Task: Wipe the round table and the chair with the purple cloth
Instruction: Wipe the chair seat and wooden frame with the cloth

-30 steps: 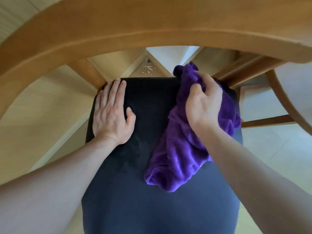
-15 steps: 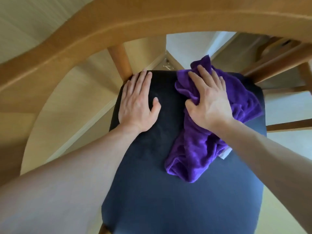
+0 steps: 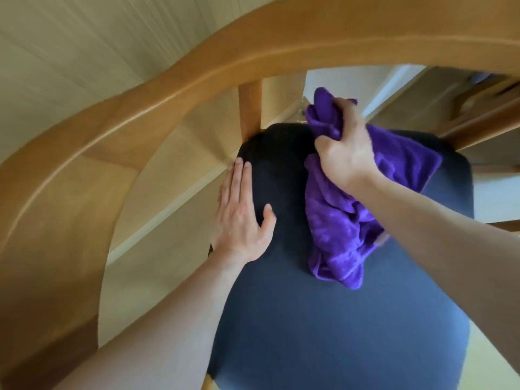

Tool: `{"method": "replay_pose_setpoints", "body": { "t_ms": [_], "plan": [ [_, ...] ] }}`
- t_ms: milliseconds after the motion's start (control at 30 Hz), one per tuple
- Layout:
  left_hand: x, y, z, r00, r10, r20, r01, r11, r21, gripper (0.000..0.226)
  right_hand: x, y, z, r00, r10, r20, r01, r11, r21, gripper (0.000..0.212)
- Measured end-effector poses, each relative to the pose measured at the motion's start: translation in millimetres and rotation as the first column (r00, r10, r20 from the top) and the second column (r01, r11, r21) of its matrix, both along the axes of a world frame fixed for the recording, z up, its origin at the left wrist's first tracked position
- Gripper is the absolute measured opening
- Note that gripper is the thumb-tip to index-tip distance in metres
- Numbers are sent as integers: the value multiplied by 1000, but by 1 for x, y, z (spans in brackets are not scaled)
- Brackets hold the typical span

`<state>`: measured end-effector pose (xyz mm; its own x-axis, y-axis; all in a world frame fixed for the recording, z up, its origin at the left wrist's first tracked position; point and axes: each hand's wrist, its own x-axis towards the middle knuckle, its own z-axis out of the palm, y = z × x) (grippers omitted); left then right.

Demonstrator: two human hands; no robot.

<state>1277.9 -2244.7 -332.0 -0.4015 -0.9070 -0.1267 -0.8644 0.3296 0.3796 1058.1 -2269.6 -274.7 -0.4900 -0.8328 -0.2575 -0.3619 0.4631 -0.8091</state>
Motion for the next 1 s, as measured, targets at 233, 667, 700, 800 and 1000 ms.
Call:
{"method": "replay_pose_setpoints", "body": {
  "t_ms": [233,667,700,800,1000],
  "plan": [
    [-2,0,1,1000,-4,-28,5,1000,21,84,40,24,-14,698,644,-312,-582,765,276,92],
    [0,-1,-7,1000,4,-30,-3,1000,9,84,1,58,-2,879,401,-258,-418,909,-9,48],
    [0,-1,-8,1000,2,-30,-2,1000,7,84,7,44,0,949,241,-203,-250,968,-19,44],
    [1,-1,-9,999,-3,-35,3,1000,6,84,22,11,1,997,-42,-65,39,998,-53,45],
    [-1,-1,-8,1000,-9,-17,10,1000,8,86,37,41,-2,668,607,-430,-503,794,341,87]
  ]
}}
